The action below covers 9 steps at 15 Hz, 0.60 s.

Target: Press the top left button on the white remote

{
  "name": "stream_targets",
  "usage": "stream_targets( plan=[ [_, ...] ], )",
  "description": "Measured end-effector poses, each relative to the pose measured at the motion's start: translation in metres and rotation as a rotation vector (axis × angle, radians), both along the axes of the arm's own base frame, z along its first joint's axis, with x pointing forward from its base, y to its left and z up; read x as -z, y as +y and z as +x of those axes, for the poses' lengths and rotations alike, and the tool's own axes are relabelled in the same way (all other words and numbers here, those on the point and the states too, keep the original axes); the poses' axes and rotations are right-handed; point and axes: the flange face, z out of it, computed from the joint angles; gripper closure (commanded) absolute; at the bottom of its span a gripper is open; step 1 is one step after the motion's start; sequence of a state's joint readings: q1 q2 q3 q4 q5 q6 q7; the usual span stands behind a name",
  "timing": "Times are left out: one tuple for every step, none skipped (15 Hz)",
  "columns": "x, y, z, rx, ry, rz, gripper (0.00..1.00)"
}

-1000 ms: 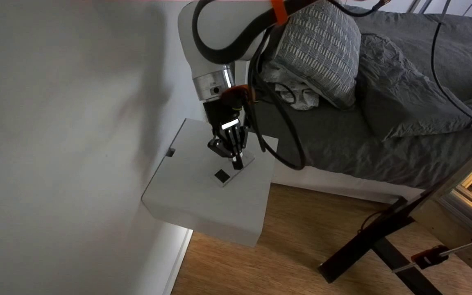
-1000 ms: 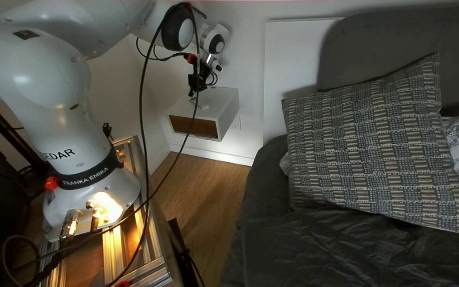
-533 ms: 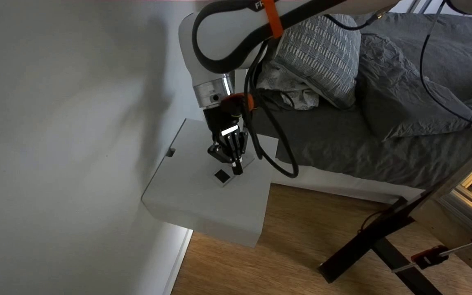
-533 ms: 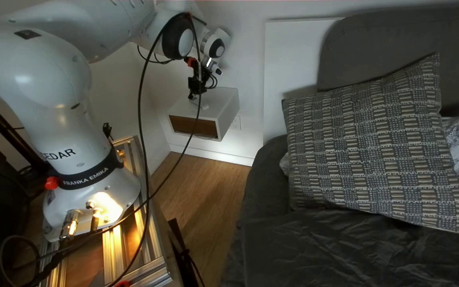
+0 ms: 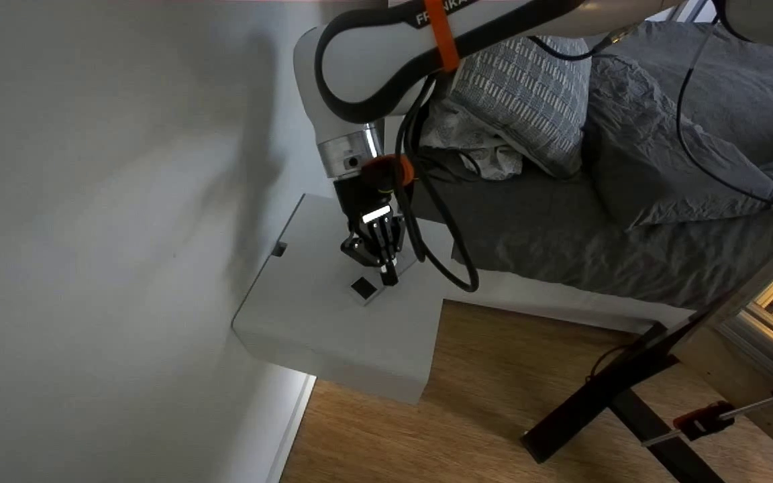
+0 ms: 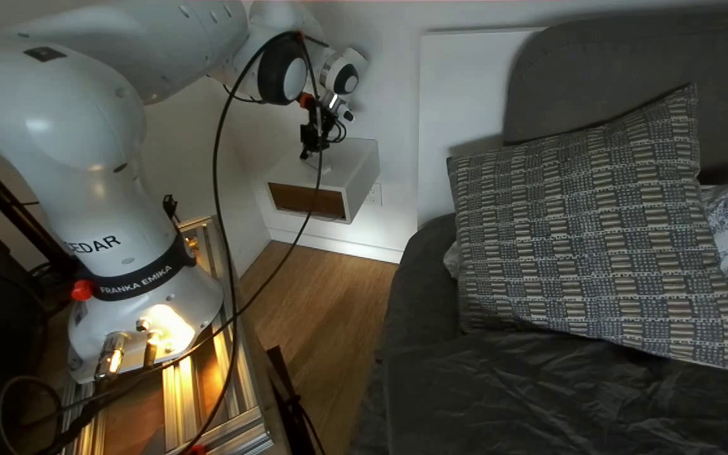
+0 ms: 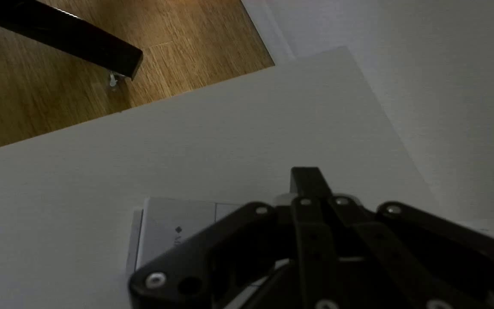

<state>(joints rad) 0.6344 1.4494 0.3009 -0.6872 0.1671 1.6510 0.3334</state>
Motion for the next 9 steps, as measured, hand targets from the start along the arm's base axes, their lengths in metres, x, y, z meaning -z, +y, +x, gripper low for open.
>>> stream_targets(
  plan=[
    [-0.0005,0.0005,0.0013,0.002,-0.004,0.003,1.0],
    [-0.0004,0.001,0.0021,0.003,-0.007,0.005,1.0],
    [-0.0007,0.0017,0.003,0.005,-0.011,0.008,1.0],
    [-0.0007,0.0024,0.0033,0.005,-0.014,0.011,1.0],
    [-0.0006,0.0034,0.0036,0.006,-0.017,0.013,1.0],
    [-0.0001,0.0044,0.0037,0.008,-0.02,0.015,1.0],
    [0.0005,0.0048,0.0032,0.009,-0.02,0.015,1.0],
    [0.0007,0.005,0.0029,0.011,-0.019,0.015,1.0],
    [0.0009,0.005,0.0028,0.012,-0.018,0.014,1.0]
  ],
)
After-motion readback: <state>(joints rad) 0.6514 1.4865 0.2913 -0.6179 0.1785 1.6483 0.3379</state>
